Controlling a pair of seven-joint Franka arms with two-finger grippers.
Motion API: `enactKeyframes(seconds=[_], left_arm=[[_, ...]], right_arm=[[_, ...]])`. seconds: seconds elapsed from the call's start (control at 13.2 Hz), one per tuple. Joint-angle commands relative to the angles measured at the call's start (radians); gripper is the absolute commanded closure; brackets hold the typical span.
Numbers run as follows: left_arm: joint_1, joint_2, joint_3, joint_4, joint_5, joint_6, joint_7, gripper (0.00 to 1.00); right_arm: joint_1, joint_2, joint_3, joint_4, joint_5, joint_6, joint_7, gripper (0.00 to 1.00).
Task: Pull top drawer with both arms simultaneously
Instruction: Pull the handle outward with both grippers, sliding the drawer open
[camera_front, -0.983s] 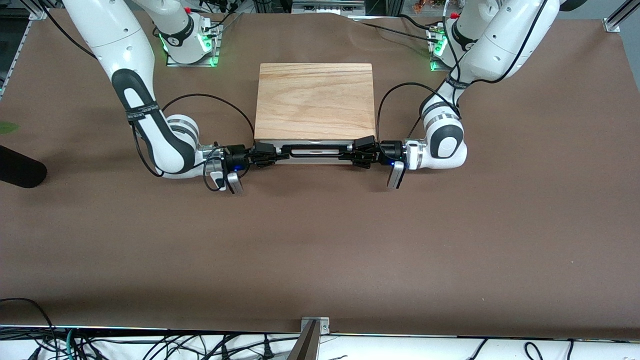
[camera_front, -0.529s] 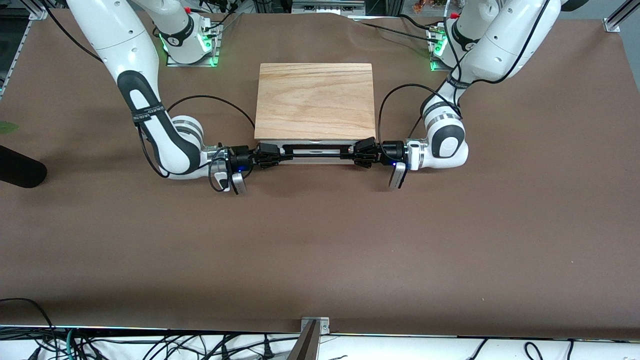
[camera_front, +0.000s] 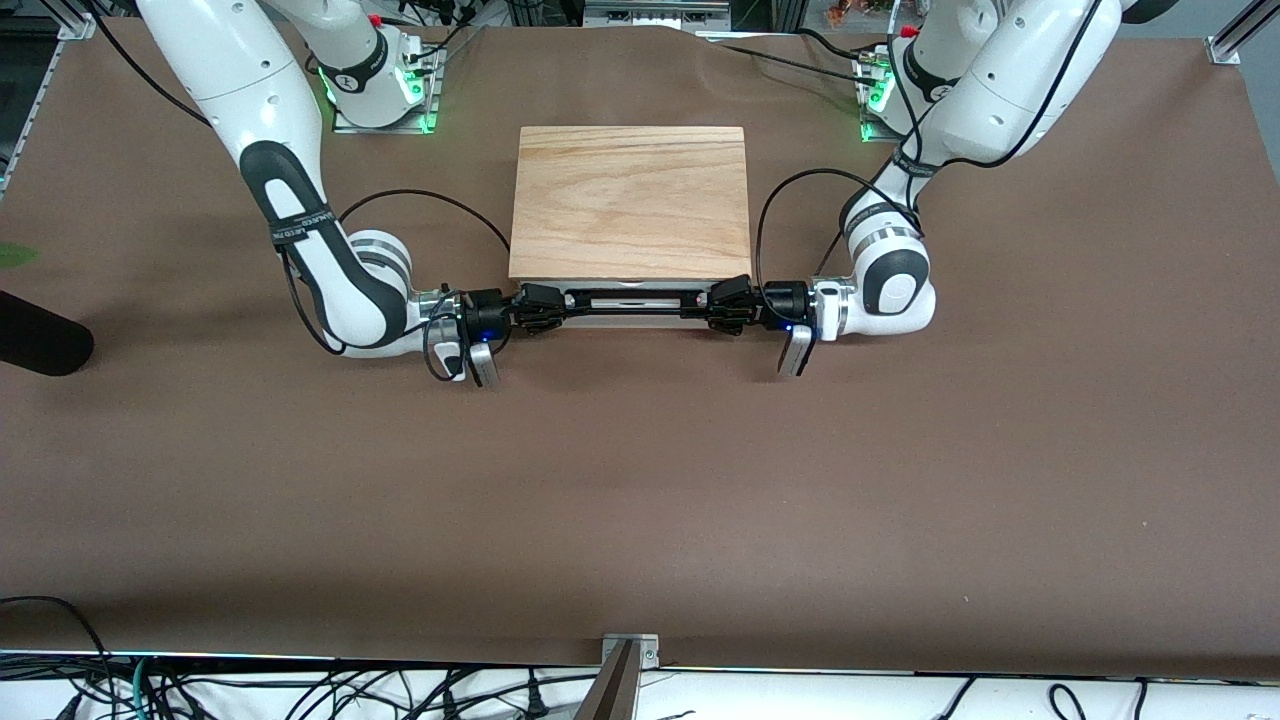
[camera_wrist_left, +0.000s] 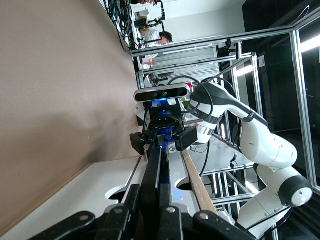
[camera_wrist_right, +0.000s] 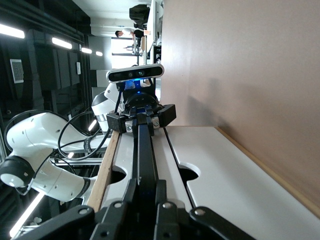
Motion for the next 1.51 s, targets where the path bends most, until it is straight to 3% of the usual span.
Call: enactKeyframes(seconds=[0.0, 0.38, 0.91, 1.13, 1.44], left_arm=[[-0.003, 0.021, -0.007, -0.043, 0.000, 0.009, 0.064, 1.00], [-0.004, 0.021, 0.001, -0.021, 0.000, 0.012, 0.005, 1.00], [-0.007, 0.044, 0.010, 0.035, 0.000, 0.033, -0.058, 1.00], [-0.007, 0.052, 0.030, 0.082, -0.001, 0.033, -0.124, 1.00], [-0.007, 0.078, 0.058, 0.158, -0.004, 0.033, -0.164, 1.00]], right_arm=[[0.001, 0.005, 0.008, 0.014, 0.017, 0.002, 0.005, 0.86], [0.001, 0.008, 0.008, 0.045, 0.017, 0.002, 0.020, 0.87], [-0.002, 0.080, 0.006, 0.169, 0.021, -0.008, 0.054, 0.88], [-0.004, 0.091, 0.005, 0.186, 0.090, -0.008, 0.068, 0.88], [-0.007, 0.104, 0.003, 0.218, 0.115, -0.008, 0.071, 0.90]])
